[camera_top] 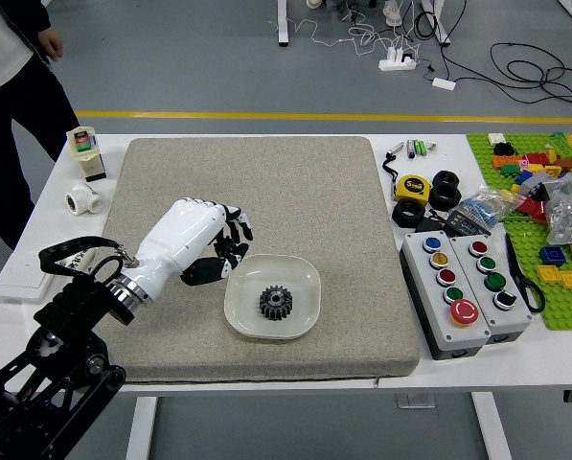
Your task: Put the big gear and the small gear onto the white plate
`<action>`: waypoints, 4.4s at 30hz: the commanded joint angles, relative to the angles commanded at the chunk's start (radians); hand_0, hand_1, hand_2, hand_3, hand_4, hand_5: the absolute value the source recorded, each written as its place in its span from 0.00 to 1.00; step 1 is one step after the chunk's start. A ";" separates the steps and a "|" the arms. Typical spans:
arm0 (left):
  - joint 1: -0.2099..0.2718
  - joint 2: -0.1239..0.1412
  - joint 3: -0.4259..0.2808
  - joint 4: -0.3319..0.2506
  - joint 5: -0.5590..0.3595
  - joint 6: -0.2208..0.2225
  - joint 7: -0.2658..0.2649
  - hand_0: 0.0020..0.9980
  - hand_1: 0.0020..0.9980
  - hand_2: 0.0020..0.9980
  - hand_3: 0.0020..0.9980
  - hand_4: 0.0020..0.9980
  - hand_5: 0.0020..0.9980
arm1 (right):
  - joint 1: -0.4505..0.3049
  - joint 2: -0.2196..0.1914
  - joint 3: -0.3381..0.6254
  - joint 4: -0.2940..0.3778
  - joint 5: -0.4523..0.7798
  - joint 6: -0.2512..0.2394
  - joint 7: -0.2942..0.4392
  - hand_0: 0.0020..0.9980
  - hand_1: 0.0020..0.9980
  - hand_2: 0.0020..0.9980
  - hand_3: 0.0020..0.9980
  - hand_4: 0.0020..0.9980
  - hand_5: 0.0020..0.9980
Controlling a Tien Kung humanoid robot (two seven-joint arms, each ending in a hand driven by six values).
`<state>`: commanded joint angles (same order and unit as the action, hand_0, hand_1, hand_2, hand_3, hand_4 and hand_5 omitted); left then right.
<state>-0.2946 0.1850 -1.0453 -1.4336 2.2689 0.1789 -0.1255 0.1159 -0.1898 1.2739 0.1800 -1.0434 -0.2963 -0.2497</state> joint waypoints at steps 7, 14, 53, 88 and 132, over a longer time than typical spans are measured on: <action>-0.052 -0.053 0.110 0.153 0.000 0.121 -0.006 0.30 0.41 0.47 0.55 0.61 0.00 | -0.001 0.001 -0.009 0.000 0.004 -0.001 -0.002 0.60 0.61 0.70 0.56 0.76 0.71; -0.095 -0.084 0.127 0.244 0.000 0.175 -0.003 0.32 0.44 0.52 0.57 0.73 0.06 | 0.000 0.000 -0.010 0.000 -0.002 0.000 -0.002 0.60 0.61 0.70 0.56 0.76 0.71; -0.006 -0.096 -0.274 0.213 -0.283 0.132 -0.046 0.61 0.70 0.81 0.67 0.78 0.28 | 0.003 -0.002 0.011 0.000 -0.012 0.001 0.001 0.60 0.61 0.70 0.56 0.76 0.71; 0.035 -0.087 -0.340 0.213 -1.352 -0.127 0.052 0.76 0.76 0.85 0.79 0.84 0.83 | -0.004 0.002 0.009 0.000 -0.009 -0.001 -0.001 0.60 0.61 0.70 0.56 0.76 0.71; 0.038 -0.083 -0.392 0.249 -1.274 -0.128 0.031 0.79 0.82 0.89 0.81 0.86 0.85 | -0.001 0.001 0.015 0.000 -0.014 0.001 0.000 0.60 0.61 0.70 0.56 0.76 0.71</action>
<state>-0.2571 0.1018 -1.4371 -1.1845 0.9950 0.0505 -0.0949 0.1150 -0.1891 1.2891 0.1800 -1.0570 -0.2956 -0.2499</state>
